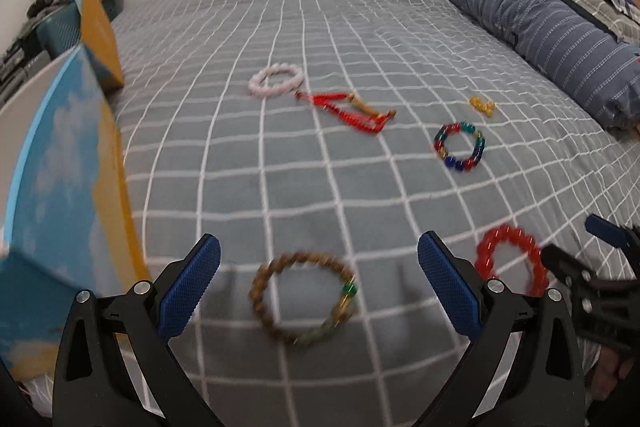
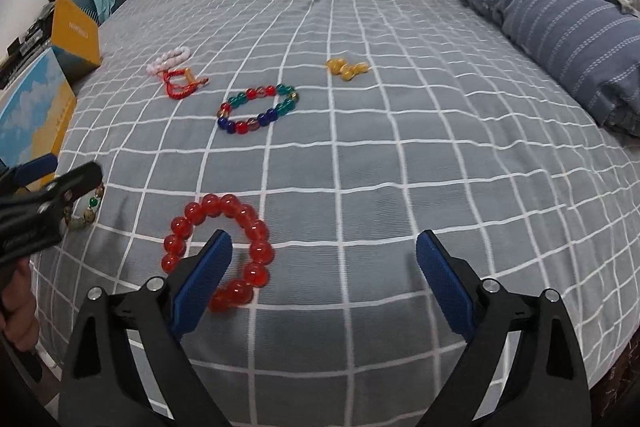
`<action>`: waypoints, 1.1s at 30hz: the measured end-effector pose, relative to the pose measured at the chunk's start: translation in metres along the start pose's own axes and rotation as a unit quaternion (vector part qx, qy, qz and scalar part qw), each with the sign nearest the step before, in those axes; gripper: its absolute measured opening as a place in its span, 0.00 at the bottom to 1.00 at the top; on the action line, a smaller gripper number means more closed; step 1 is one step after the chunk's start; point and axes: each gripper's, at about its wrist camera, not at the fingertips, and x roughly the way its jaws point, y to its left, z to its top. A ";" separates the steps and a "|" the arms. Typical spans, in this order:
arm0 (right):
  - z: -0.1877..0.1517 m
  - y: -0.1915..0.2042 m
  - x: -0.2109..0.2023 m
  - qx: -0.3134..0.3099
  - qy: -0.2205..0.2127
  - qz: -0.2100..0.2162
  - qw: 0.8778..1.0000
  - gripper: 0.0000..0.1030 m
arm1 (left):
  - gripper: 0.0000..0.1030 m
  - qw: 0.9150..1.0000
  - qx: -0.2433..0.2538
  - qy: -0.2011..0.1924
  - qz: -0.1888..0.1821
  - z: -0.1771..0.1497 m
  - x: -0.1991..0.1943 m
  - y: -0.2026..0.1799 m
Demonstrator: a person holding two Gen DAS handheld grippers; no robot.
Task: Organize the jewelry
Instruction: 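Grasp the wooden bead bracelet with the left tool while the right tool grasps the red bead bracelet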
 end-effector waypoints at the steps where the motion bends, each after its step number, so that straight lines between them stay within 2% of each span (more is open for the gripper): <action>1: -0.001 0.002 0.001 -0.003 0.002 0.001 1.000 0.83 | 0.94 1.000 0.000 0.000 0.001 -0.002 0.000 0.001; 11: -0.001 0.018 0.016 -0.023 0.026 0.018 0.999 0.57 | 0.93 1.000 -0.007 0.018 0.007 -0.024 0.021 0.011; 13: 0.001 0.019 0.017 -0.024 0.029 0.021 0.999 0.47 | 0.87 1.000 -0.006 0.017 0.003 -0.024 0.020 0.010; 16: 0.003 0.017 0.018 -0.023 0.032 0.026 0.999 0.37 | 0.58 1.000 0.007 0.025 -0.001 -0.023 0.019 0.007; 17: 0.004 0.017 0.018 -0.022 0.034 0.029 0.999 0.35 | 0.53 1.000 0.008 0.026 -0.003 -0.023 0.018 0.006; 19: 0.004 0.017 0.018 -0.023 0.036 0.033 0.999 0.27 | 0.32 0.999 0.008 0.030 -0.005 -0.022 0.017 0.005; 21: 0.005 0.018 0.018 -0.024 0.038 0.034 0.998 0.19 | 0.17 0.999 0.008 0.036 -0.010 -0.021 0.016 0.006; 24: 0.007 0.017 0.017 -0.019 0.039 0.033 0.999 0.13 | 0.17 0.999 0.008 0.044 -0.015 -0.020 0.014 0.007; 29: 0.010 0.010 0.014 -0.002 0.039 0.043 0.998 0.13 | 0.15 0.999 0.007 0.049 -0.022 -0.018 0.009 0.008; 31: 0.011 0.011 0.011 -0.002 0.036 0.043 0.998 0.13 | 0.07 0.998 0.006 0.051 -0.021 -0.017 0.007 0.009; 33: 0.013 0.012 0.009 -0.002 0.033 0.043 0.999 0.13 | 0.07 0.998 0.007 0.051 -0.022 -0.015 0.005 0.010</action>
